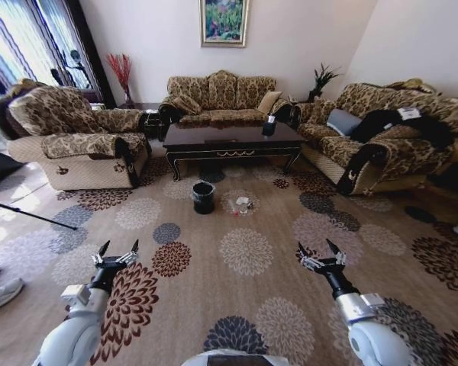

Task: Move to the front of the table and pick up the trash from the floor, then place it into the trash bin.

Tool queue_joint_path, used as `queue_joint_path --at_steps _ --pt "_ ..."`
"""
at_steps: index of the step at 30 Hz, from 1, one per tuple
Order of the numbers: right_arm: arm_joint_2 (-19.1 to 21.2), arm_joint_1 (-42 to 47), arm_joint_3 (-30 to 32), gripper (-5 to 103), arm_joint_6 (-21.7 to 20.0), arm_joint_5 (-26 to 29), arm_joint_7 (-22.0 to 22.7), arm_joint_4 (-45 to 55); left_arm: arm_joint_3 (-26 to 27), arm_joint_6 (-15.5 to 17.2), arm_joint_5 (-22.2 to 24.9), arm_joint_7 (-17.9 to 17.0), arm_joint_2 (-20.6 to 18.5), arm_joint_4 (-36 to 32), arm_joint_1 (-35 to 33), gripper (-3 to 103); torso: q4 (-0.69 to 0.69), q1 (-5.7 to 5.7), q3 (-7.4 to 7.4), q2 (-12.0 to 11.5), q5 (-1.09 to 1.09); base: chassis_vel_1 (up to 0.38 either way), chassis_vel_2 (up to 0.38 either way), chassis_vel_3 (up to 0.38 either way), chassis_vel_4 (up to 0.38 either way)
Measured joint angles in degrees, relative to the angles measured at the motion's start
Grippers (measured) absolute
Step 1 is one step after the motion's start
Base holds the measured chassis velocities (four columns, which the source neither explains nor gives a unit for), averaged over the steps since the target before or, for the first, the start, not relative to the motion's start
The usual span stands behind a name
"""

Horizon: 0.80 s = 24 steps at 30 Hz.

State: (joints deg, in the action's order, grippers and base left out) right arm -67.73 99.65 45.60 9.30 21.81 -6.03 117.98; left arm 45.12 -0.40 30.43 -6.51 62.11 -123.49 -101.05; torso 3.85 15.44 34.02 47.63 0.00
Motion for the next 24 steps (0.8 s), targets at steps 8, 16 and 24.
queue_joint_path --at_steps 8,16,24 --pt "-0.7 0.7 -0.7 100 0.0 -0.8 0.0 0.4 -0.3 -0.6 -0.3 0.3 -0.7 0.2 -0.9 100 0.00 -0.85 -1.19 -2.0 0.00 0.000 0.000 0.000 0.000" --pt "-2.6 0.7 -1.2 100 -0.2 -1.5 0.2 0.3 -0.4 0.6 -0.1 -0.5 0.4 -1.1 -0.3 100 0.00 -1.78 -2.28 -4.1 -0.01 0.000 0.000 0.000 0.000" --pt "-2.6 0.4 -2.1 100 -0.2 -1.9 0.2 -0.4 -0.6 2.2 -0.1 -0.6 0.6 -2.1 -0.2 100 0.00 -2.60 -3.53 -6.1 0.00 0.000 0.000 0.000 0.000"
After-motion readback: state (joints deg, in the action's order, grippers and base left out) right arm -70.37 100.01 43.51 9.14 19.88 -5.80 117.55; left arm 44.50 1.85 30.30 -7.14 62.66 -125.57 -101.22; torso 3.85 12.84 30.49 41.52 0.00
